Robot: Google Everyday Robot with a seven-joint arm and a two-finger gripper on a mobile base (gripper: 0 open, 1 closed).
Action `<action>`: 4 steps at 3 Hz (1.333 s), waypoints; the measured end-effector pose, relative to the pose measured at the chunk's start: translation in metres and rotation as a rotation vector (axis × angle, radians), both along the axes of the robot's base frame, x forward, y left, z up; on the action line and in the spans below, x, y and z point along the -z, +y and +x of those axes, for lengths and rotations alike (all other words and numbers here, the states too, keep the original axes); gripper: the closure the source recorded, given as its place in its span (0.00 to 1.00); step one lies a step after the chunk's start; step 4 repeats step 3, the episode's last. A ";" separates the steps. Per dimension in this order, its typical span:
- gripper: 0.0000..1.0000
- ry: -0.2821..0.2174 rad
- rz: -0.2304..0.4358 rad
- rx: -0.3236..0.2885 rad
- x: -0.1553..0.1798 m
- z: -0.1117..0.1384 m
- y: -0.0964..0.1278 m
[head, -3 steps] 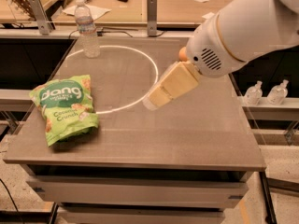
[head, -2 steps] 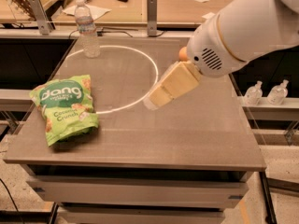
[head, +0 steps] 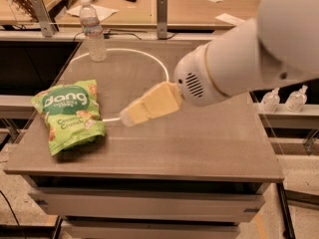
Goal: Move green rice chip bag near orange
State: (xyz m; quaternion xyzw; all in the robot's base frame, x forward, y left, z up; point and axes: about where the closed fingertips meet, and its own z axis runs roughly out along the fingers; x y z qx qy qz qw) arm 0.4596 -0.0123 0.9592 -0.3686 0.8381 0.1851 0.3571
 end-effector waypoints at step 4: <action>0.00 0.006 0.300 0.006 0.011 -0.010 0.101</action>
Offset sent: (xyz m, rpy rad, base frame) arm -0.0094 0.1447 -0.0211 0.4239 -0.0078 0.0148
